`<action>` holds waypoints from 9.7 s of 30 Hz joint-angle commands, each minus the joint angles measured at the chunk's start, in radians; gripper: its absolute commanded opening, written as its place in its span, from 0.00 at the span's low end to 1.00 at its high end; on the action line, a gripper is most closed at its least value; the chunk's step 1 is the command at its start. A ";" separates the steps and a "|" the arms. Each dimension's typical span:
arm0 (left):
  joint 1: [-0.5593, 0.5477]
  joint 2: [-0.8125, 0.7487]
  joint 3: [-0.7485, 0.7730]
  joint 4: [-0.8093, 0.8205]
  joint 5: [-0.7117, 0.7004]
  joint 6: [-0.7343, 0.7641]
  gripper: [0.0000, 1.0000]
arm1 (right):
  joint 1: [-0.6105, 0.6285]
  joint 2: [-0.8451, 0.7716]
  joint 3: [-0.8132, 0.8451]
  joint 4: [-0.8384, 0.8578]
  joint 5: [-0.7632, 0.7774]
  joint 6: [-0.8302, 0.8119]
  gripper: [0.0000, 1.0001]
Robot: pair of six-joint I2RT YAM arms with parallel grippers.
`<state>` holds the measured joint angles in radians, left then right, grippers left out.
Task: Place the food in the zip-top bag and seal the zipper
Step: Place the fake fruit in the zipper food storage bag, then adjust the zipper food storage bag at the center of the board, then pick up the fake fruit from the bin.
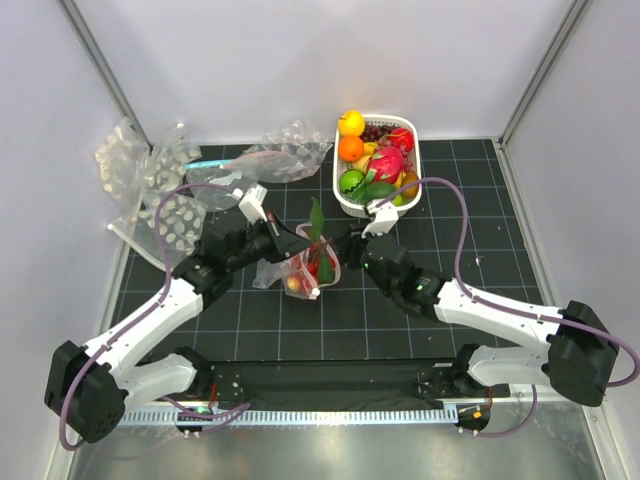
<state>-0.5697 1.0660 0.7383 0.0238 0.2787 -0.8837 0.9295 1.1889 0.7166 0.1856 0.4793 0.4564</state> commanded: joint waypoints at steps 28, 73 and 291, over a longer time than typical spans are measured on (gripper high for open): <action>0.024 -0.098 0.000 0.019 -0.029 0.003 0.00 | -0.047 0.146 0.081 0.043 -0.217 0.057 0.37; 0.044 -0.167 -0.034 0.013 -0.084 -0.012 0.00 | -0.047 0.262 0.162 0.000 -0.321 0.050 0.41; -0.254 -0.100 0.153 -0.228 -0.682 0.312 0.00 | -0.443 0.471 0.369 -0.040 0.142 0.473 1.00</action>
<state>-0.8261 0.9882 0.8928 -0.2657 -0.4076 -0.5678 0.4908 1.6478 1.0367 0.0830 0.5541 0.9104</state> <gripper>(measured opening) 0.014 0.995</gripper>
